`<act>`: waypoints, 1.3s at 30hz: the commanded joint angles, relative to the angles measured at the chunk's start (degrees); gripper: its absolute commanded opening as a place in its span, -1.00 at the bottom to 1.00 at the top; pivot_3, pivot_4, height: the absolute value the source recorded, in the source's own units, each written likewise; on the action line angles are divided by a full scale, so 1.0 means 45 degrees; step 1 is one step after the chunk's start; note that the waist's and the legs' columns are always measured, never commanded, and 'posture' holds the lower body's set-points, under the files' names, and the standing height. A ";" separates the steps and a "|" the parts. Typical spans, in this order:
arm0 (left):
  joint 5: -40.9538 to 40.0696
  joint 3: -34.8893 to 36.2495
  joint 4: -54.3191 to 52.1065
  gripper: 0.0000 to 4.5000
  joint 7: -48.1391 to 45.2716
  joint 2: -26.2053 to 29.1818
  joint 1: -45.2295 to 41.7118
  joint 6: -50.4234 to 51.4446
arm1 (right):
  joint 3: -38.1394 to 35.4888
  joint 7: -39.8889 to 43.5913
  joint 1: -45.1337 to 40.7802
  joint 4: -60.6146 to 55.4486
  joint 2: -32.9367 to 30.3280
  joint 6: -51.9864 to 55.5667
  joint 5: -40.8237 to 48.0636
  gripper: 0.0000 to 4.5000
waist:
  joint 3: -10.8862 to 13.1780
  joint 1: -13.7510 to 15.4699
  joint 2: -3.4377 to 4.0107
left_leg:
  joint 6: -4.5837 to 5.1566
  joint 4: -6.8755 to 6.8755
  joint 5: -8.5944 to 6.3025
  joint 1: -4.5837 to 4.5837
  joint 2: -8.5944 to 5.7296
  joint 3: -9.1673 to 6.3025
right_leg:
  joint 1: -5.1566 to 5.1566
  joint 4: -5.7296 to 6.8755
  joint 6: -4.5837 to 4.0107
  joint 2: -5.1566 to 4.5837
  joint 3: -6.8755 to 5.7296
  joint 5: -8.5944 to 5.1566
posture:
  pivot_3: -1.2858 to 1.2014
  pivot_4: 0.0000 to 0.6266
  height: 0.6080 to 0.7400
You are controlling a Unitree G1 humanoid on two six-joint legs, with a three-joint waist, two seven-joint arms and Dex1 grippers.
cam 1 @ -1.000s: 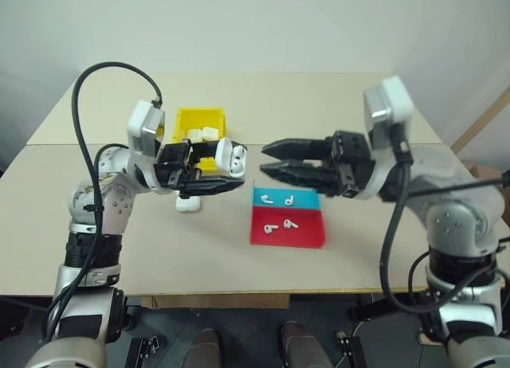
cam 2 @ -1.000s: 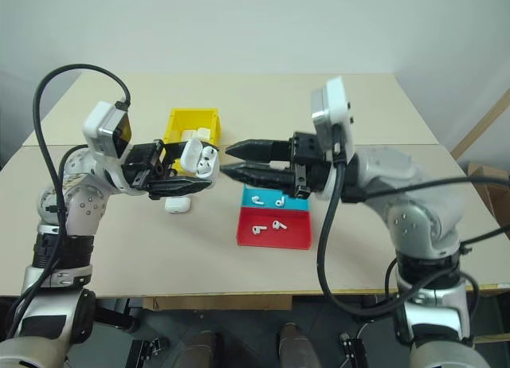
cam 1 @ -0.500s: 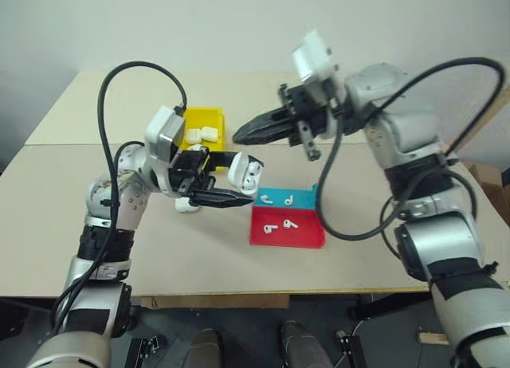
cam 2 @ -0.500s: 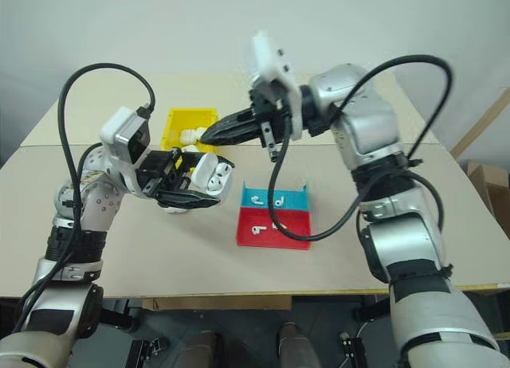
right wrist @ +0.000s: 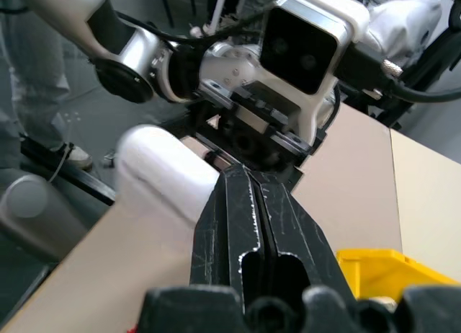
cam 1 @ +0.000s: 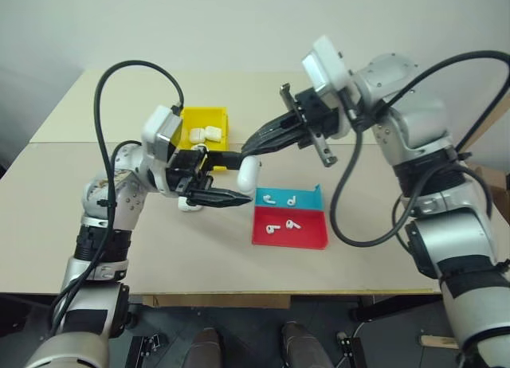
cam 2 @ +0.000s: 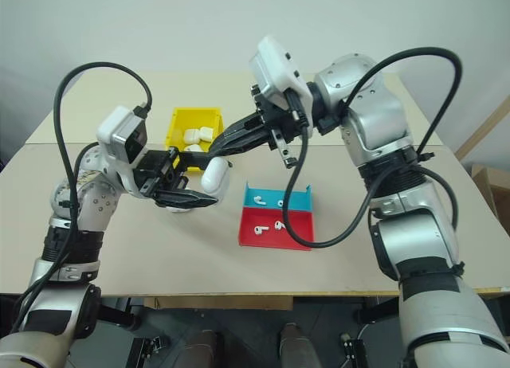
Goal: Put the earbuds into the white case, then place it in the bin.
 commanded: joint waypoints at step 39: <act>-0.0227 0.1045 -0.0885 0.25 0.1693 0.0276 0.0656 0.0246 | -0.2451 -0.5247 0.3826 -0.6070 0.0265 0.3189 -0.0144 -0.98 | 0.0002 0.0153 0.0003 | 0.0000 0.0003 0.0000 0.0002 -0.0001 -0.0001 | 0.0001 0.0003 -0.0001 0.0002 0.0001 0.0000 | 0.03 -0.52 1.00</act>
